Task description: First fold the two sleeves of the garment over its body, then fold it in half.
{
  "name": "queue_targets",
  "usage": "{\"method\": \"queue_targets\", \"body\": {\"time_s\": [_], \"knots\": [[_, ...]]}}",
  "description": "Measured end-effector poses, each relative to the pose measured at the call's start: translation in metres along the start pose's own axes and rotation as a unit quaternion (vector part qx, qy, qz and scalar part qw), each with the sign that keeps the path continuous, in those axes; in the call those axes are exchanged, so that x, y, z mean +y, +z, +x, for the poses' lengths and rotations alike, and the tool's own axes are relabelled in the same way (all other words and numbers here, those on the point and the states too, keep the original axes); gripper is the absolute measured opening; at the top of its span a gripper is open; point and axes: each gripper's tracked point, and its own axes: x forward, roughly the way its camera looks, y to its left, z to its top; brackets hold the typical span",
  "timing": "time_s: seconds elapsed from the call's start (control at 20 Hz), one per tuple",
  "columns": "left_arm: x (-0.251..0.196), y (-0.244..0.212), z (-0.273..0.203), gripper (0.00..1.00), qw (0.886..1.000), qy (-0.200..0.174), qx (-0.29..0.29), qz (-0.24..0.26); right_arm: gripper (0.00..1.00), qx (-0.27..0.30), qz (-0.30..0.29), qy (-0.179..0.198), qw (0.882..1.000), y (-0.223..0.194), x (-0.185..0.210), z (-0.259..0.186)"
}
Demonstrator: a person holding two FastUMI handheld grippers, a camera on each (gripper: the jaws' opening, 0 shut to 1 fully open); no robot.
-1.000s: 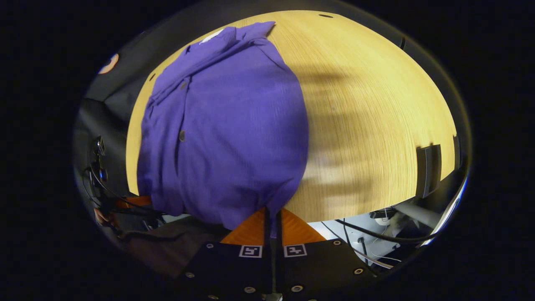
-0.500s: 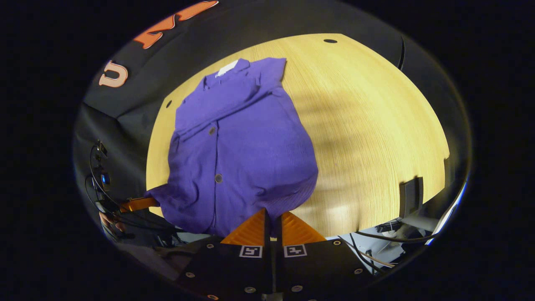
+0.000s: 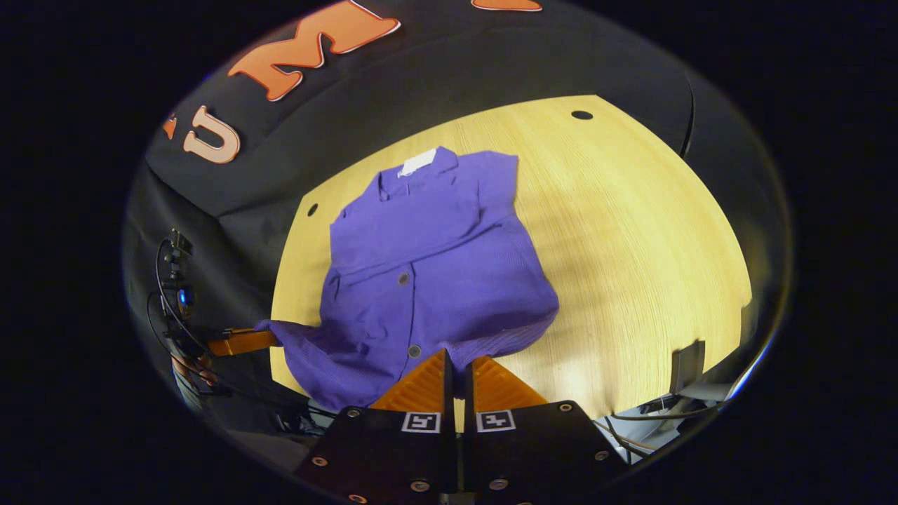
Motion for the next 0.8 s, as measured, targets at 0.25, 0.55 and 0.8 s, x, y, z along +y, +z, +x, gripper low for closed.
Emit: {"method": "queue_targets", "body": {"time_s": [0.25,0.55,0.8], "knots": [[0.012,0.059,-0.010,0.11,0.999,-0.018,-0.025,0.026,0.04,-0.044,-0.001,-0.015,0.999,0.049,0.016,-0.010],[0.031,0.138,-0.011,0.11,0.999,-0.010,-0.040,0.027,0.04,-0.078,0.004,-0.017,0.997,0.116,0.021,-0.006],[0.047,0.191,0.005,0.11,0.999,0.013,-0.046,0.005,0.04,-0.068,-0.004,0.002,0.998,0.170,0.009,0.015]]}}
